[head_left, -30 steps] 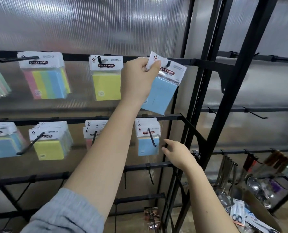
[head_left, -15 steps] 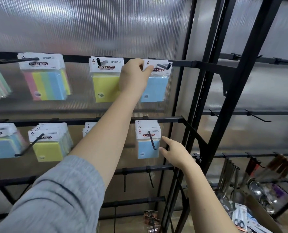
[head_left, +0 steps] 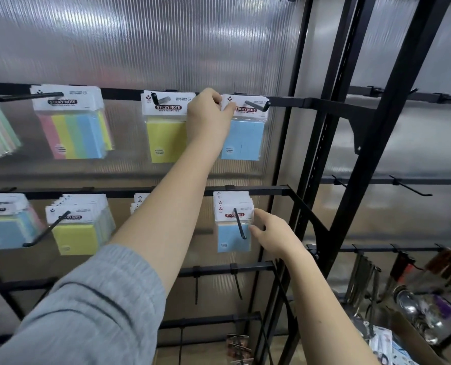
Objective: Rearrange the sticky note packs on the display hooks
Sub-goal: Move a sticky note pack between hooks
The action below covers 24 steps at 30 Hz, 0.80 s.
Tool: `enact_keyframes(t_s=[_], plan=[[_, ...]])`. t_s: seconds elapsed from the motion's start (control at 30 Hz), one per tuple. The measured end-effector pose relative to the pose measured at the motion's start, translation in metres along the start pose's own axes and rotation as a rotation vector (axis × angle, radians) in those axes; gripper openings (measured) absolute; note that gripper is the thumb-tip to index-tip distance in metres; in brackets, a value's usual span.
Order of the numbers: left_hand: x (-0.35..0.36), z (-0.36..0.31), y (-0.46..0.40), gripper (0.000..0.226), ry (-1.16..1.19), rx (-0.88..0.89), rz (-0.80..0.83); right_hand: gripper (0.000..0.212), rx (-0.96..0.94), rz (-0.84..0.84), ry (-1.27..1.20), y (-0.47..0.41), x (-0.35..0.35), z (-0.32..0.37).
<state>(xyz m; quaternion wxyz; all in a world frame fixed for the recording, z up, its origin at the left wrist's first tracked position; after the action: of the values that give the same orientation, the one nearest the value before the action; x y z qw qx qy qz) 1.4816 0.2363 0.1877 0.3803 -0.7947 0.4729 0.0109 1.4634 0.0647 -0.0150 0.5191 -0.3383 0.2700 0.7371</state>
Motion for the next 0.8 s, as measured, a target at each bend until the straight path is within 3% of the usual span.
enact_keyframes(t_s=[0.33, 0.57, 0.8], plan=[[-0.019, 0.004, 0.045, 0.008, 0.005, 0.133, 0.109, 0.034, -0.028, -0.097, -0.169, -0.001, 0.005, 0.003], [-0.047, 0.038, 0.086, 0.011, -0.003, 0.03, 0.095, 0.023, 0.002, -0.2, -0.319, -0.003, 0.013, -0.001], [-0.079, 0.065, 0.105, 0.012, -0.01, -0.058, 0.033, 0.036, 0.076, -0.39, -0.447, 0.001, 0.018, -0.002]])
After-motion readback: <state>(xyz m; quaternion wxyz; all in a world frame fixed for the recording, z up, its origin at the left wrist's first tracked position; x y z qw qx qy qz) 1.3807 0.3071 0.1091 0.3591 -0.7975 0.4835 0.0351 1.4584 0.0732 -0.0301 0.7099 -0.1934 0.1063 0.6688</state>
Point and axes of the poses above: each hand's wrist, its own y-axis away from the middle knuckle, its own x-axis out of the palm, z = x × y, the point moved 7 cm from there along -y, towards the middle knuckle, and after that the axes turned 10 degrees about z, right-handed, at the moved point
